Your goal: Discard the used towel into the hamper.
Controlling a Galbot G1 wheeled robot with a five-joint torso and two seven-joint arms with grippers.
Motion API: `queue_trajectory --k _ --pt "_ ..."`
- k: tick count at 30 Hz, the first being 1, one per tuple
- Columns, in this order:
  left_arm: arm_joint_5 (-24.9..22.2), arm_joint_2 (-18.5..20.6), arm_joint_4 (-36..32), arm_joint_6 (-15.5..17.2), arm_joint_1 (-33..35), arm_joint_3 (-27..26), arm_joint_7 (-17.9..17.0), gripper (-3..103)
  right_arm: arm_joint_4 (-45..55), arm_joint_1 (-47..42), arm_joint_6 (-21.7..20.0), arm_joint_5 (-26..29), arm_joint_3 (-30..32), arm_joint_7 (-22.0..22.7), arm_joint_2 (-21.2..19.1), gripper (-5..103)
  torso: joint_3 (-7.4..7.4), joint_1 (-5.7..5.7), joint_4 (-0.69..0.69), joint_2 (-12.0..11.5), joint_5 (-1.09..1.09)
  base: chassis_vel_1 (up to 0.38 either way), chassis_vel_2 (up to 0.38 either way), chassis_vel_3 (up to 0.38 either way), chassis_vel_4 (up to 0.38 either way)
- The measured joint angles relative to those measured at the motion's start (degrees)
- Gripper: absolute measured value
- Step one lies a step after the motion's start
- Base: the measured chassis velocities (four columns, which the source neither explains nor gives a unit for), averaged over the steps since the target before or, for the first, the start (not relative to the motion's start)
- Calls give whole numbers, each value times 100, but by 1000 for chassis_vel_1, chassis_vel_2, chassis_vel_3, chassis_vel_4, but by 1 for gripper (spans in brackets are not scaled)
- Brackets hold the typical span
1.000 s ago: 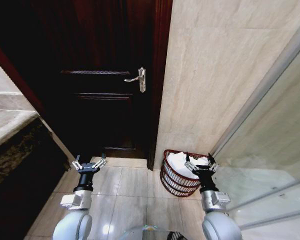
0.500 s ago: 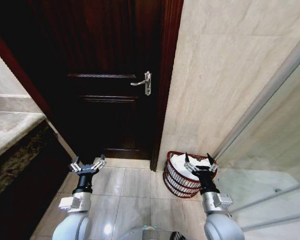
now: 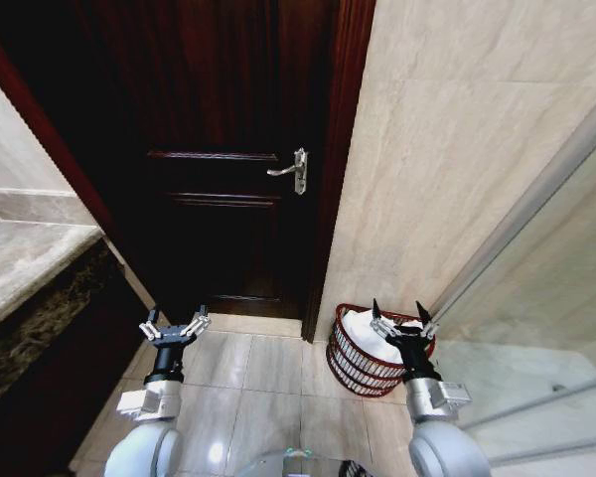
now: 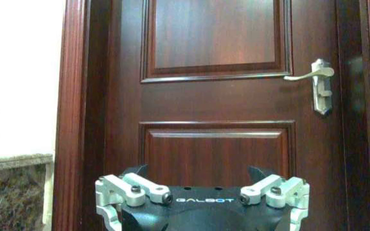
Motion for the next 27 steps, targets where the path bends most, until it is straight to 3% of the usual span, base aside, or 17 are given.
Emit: queue_trajectory --k 8,11,13,14,15,16,18,27 --pt "-108 66 -13 49 -22 12 80 100 23 7 -104 -36 94 227 124 100 104 80 0 184 0 0 0 0 0" --pt "-340 182 -67 201 -26 47 92 100 61 -96 -101 193 376 -170 142 100 146 113 0 259 0 0 0 0 0" --pt "-407 272 -68 258 -56 53 97 100 99 -218 -64 518 760 -833 250 100 185 144 -1 329 0 0 0 0 0" --pt "-407 272 -68 258 -56 53 97 100 99 -218 -64 518 760 -833 250 100 185 144 -1 329 0 0 0 0 0" --pt "-416 332 -84 290 -53 66 101 100 105 -295 -65 779 1099 -1443 345 100 214 169 -4 384 0 0 0 0 0" --pt "-406 336 -104 291 -29 69 102 100 91 -284 -58 883 1184 -1617 336 100 232 182 -3 414 -2 0 0 0 0" --pt "-361 334 -121 291 5 82 101 100 59 -254 -52 970 1235 -1722 333 100 256 200 4 457 1 0 0 0 0" --pt "-41 309 -15 315 -222 261 -236 100 73 -324 -13 761 1273 -1801 655 100 398 303 -1 701 0 0 0 0 0"
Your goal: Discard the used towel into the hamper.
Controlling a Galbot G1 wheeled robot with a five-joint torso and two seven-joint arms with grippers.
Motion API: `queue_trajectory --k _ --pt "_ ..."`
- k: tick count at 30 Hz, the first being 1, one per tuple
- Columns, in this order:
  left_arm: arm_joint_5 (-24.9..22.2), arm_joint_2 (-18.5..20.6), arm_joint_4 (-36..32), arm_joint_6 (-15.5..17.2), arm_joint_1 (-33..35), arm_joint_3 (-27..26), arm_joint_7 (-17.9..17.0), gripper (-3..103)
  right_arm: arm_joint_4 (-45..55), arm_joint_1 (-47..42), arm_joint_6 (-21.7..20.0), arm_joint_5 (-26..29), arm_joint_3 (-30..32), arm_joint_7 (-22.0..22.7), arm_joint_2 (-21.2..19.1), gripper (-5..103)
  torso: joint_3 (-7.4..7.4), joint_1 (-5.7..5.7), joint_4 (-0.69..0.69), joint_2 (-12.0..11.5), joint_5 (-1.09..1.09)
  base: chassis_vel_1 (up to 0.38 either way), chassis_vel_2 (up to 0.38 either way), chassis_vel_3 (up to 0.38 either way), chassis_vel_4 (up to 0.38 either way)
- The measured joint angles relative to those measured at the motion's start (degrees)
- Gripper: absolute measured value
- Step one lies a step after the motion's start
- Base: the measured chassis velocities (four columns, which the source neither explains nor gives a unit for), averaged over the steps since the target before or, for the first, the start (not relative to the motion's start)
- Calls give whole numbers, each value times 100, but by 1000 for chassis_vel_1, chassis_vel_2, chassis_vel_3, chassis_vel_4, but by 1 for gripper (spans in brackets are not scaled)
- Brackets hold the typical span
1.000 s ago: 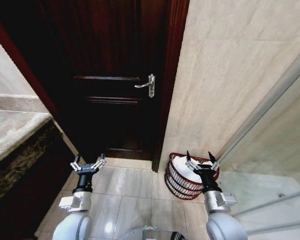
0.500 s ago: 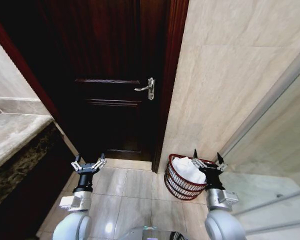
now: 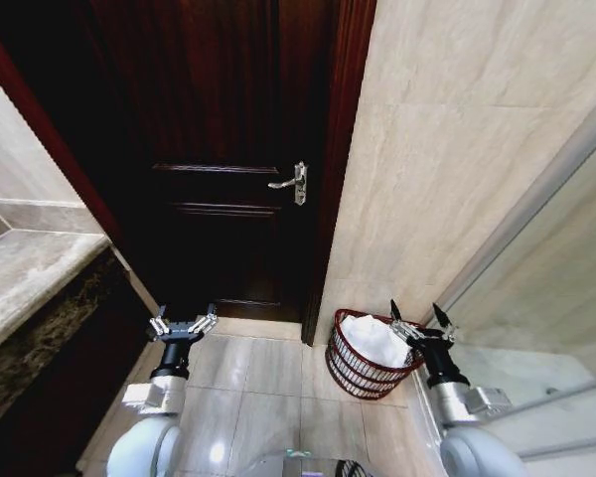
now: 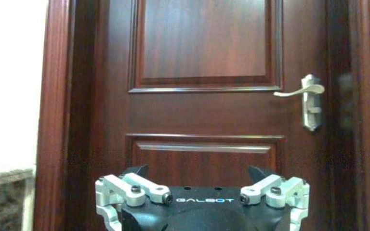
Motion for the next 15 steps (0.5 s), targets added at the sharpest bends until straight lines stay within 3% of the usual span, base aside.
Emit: queue_trajectory --k 10,15 --pt "149 -44 -66 70 -34 82 -214 100 98 -67 12 -178 -169 28 171 100 146 116 1 262 0 0 0 0 0" --pt "151 2 -203 265 -116 165 -384 100 163 -77 -51 -238 -189 48 218 100 233 179 1 412 0 0 0 0 0"
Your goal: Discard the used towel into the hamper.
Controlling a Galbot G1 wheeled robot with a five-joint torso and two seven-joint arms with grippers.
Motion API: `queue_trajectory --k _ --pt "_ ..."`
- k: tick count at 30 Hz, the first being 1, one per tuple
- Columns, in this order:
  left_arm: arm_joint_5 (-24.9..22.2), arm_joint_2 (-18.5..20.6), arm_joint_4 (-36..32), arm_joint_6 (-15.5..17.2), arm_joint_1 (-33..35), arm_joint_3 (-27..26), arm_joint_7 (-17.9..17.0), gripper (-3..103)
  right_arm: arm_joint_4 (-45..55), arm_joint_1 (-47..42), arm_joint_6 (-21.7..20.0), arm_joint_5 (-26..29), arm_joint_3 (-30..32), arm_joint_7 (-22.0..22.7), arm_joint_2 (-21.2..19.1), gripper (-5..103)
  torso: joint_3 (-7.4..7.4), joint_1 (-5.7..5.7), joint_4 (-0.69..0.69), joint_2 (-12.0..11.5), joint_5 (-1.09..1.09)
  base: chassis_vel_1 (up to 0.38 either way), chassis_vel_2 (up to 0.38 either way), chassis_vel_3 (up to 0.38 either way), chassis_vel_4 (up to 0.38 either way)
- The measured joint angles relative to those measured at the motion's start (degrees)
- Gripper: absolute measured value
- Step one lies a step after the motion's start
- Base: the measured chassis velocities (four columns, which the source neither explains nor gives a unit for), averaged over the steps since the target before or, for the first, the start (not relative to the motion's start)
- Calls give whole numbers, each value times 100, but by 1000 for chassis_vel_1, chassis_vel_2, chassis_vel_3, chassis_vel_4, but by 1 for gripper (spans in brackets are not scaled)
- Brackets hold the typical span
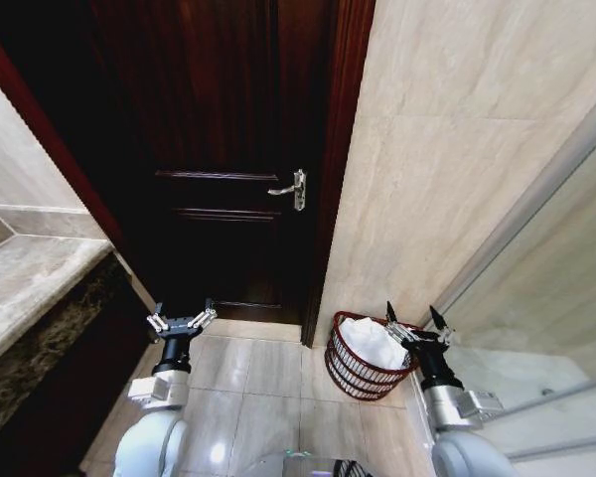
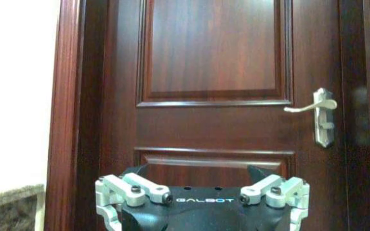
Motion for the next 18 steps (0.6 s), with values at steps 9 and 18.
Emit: queue_trajectory --k 9,18 --pt "127 66 -183 343 -8 220 -461 100 53 -45 -17 -27 68 32 -19 100 127 108 0 236 0 0 0 0 0" --pt "37 215 -240 186 85 148 -165 100 185 -104 -200 -85 45 66 9 100 268 219 0 487 0 0 0 0 0"
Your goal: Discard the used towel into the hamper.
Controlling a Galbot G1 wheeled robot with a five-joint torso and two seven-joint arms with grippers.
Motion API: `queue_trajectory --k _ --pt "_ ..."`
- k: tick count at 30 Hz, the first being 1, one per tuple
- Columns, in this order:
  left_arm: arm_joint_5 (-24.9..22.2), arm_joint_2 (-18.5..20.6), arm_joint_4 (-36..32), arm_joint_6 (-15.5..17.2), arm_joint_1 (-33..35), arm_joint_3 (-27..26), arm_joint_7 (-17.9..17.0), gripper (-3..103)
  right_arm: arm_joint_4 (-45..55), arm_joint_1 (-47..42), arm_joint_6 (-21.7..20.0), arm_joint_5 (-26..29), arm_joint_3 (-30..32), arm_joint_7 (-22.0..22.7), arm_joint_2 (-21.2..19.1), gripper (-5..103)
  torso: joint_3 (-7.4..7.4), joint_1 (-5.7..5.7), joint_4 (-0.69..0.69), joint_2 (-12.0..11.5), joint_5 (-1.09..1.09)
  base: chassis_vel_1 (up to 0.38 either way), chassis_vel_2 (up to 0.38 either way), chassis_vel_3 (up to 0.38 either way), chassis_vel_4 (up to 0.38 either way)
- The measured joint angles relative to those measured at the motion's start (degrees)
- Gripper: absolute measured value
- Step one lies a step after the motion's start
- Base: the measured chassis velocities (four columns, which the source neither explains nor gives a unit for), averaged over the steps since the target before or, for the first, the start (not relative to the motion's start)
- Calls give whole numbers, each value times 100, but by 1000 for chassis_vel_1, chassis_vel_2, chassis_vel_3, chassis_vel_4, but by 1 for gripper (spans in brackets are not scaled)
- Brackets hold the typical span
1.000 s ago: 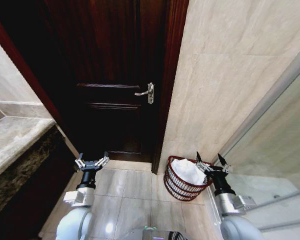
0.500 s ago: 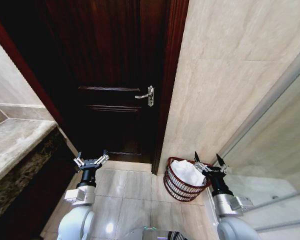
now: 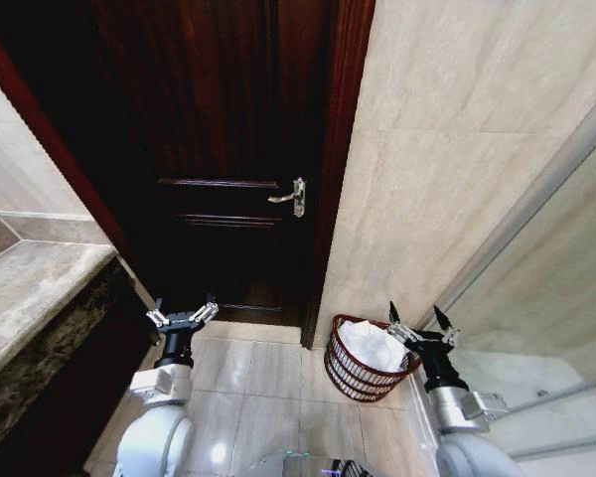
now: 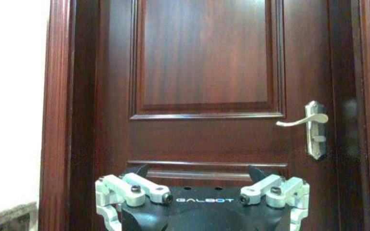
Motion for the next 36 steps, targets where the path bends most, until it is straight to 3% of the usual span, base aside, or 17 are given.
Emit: queue_trajectory --k 5,36 --pt "-55 16 0 -34 60 -52 16 100 84 0 -275 11 -22 101 -20 100 89 71 0 160 0 0 0 0 0" --pt "-151 10 -113 7 126 -76 134 100 141 81 -379 13 40 104 -35 100 563 464 0 1028 0 0 0 0 0"
